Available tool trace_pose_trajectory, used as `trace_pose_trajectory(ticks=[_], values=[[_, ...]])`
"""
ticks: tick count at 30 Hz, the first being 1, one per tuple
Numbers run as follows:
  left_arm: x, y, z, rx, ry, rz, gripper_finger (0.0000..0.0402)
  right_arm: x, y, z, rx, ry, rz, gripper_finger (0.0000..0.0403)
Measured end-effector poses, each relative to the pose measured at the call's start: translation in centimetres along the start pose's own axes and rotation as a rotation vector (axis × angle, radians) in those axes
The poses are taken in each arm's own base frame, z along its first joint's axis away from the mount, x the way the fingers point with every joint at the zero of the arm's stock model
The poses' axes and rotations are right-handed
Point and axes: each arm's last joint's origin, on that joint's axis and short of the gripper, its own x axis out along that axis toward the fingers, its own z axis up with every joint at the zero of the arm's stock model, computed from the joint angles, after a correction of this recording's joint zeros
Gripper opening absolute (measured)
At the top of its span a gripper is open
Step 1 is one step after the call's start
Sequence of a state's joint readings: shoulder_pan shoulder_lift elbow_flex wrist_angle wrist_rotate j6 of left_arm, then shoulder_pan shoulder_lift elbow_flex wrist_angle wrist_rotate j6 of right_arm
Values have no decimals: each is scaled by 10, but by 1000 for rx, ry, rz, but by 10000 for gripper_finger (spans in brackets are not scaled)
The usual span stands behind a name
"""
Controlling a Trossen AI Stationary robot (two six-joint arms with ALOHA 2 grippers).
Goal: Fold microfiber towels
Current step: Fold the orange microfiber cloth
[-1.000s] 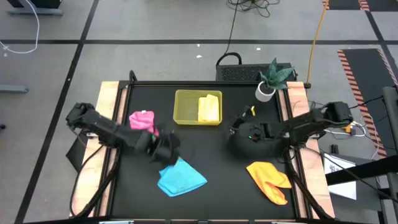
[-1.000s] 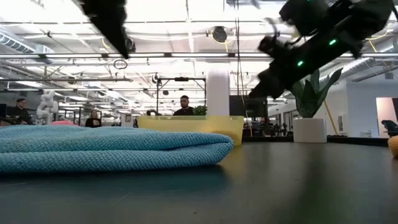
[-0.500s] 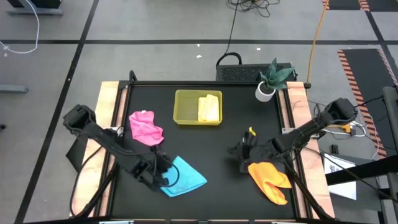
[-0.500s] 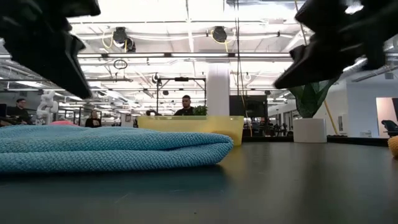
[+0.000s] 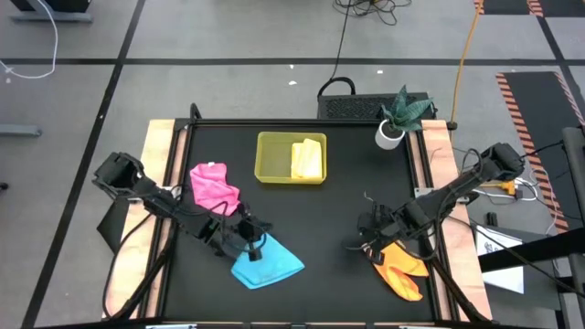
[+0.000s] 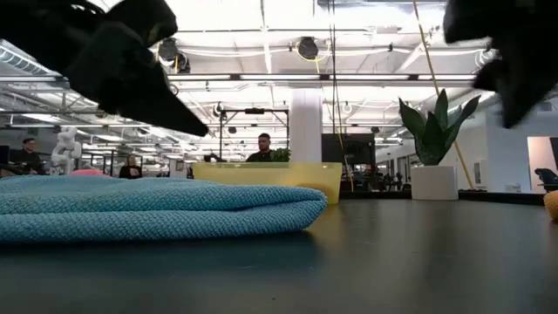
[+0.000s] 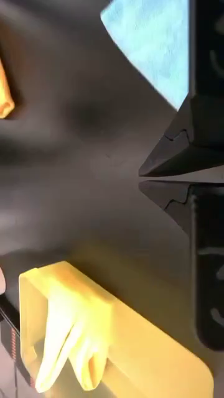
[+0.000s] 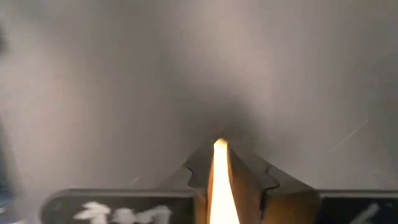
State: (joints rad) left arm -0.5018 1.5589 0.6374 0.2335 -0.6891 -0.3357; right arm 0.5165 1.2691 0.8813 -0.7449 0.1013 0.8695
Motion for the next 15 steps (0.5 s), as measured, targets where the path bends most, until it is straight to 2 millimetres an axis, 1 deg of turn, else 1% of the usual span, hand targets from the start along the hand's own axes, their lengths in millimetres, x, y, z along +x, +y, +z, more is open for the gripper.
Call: trace_pose_trajectory(ticks=[3, 7, 9, 12, 15], values=[[4, 6, -3, 12, 13, 14, 26, 7, 2, -7, 119, 94, 37, 69], [8, 13, -6, 23, 26, 39, 26, 20, 0, -14, 219, 156, -3, 118], [9, 15, -5, 43, 28, 43, 26, 28, -3, -18, 280, 197, -33, 133], [11, 18, -5, 78, 39, 25, 26, 42, -8, -26, 359, 270, -86, 136], [14, 21, -3, 101, 43, 9, 26, 54, -10, -31, 374, 351, -118, 119]])
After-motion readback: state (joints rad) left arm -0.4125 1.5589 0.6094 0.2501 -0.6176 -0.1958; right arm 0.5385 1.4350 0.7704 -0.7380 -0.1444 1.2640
